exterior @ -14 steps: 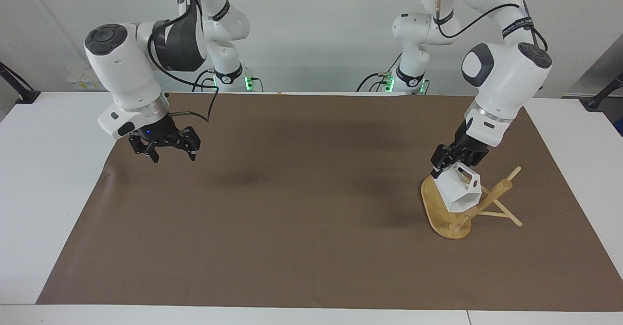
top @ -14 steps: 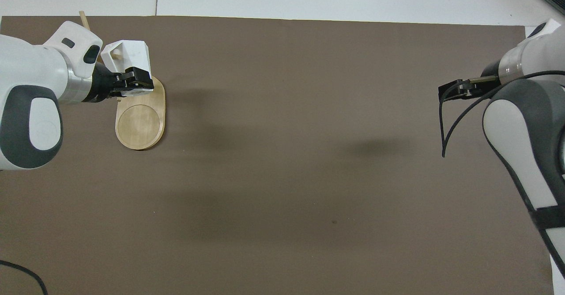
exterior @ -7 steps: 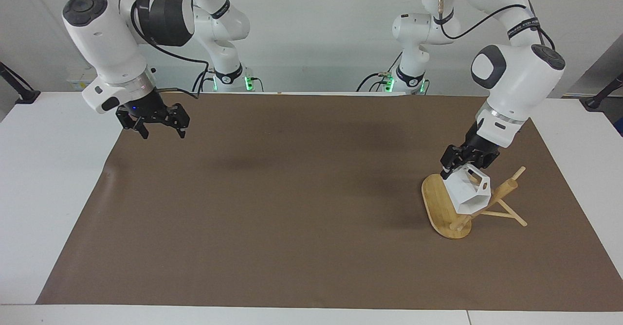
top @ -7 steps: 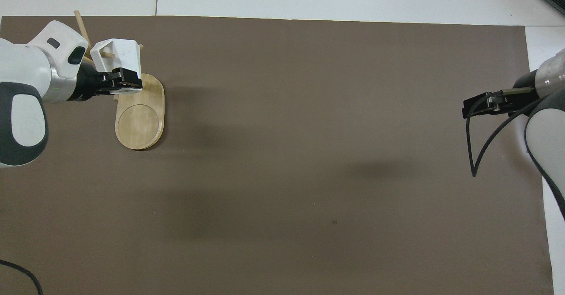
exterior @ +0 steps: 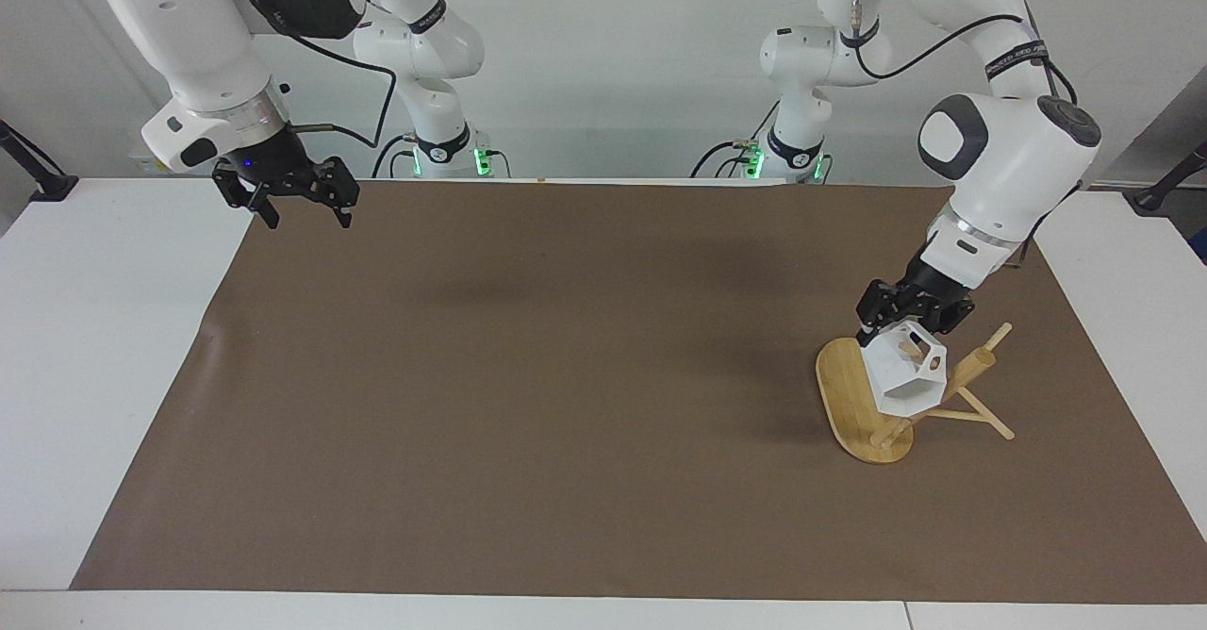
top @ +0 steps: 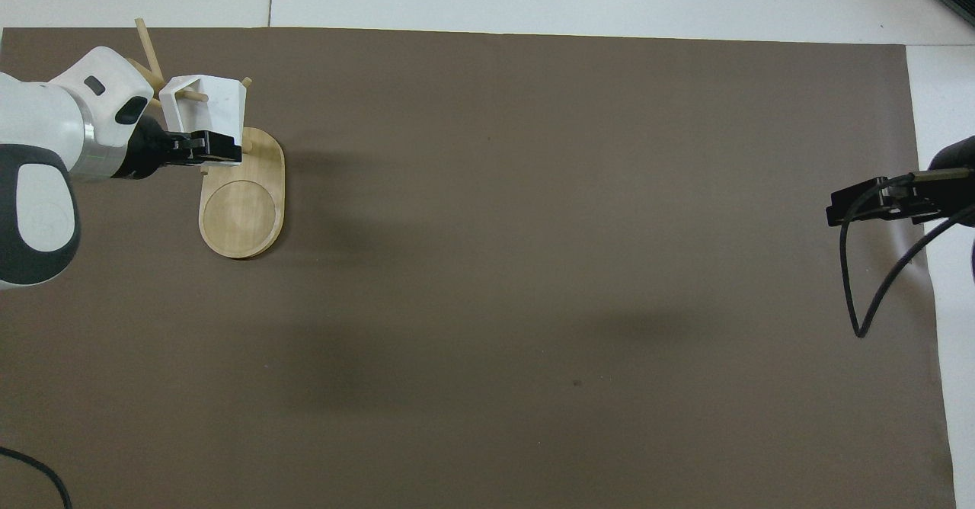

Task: Hang cup on rack
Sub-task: 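Hang the cup handle on a rack peg with the left gripper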

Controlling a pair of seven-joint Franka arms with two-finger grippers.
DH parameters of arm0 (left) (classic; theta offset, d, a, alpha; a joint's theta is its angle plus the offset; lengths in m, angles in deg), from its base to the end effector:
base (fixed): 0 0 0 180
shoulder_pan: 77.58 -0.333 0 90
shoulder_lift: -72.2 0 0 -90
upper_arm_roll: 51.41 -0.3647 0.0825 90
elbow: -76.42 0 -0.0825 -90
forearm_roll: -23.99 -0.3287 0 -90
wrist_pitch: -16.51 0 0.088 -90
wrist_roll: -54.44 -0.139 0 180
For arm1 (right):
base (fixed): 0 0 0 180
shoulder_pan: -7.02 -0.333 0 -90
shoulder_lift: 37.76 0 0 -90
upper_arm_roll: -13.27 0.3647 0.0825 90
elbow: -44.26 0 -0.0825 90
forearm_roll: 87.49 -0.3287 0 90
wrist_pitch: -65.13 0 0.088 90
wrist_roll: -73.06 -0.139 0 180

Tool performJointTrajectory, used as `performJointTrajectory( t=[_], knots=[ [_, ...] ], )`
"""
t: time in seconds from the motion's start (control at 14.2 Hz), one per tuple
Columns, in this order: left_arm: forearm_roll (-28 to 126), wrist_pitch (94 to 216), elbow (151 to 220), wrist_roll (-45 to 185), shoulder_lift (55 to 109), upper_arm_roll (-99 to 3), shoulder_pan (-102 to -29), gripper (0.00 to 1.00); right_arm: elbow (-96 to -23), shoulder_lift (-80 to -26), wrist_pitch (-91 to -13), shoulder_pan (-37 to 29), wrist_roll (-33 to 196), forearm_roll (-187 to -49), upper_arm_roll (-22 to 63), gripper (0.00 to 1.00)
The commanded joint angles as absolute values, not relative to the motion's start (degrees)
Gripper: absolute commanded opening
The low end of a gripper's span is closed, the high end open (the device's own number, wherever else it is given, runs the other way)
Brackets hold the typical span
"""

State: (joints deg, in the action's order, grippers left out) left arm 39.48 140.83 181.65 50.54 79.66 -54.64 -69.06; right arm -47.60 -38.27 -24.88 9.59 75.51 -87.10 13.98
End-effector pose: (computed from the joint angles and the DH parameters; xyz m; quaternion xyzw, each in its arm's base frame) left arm 0.5751 -0.0724 0.5170 0.9881 -0.0155 0.0993 0.1161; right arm 0.4995 -0.0172 0.6233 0.9998 0.0052 -0.0207 0.0026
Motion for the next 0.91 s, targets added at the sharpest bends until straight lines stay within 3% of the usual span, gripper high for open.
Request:
performJointTrajectory(
  t=[0.0,0.07,0.28,0.84],
  knots=[
    [40.34,140.61,182.07,48.46,78.88,-54.31,-70.02,0.60,-47.41,-37.15,-23.11,10.01,75.08,-86.35,14.24,1.00],
    [40.34,140.61,182.07,48.37,78.88,-54.31,-70.02,0.79,-47.41,-36.71,-22.24,10.09,75.08,-86.52,14.07,1.00],
    [40.25,140.35,182.07,48.55,78.45,-54.48,-70.11,1.00,-46.89,-36.62,-19.34,10.71,75.17,-86.96,14.15,1.00],
    [31.83,128.41,182.42,48.37,69.58,-54.84,-72.92,1.00,-46.71,-36.45,-22.23,10.53,75.18,-86.88,11.96,1.00]
  ],
)
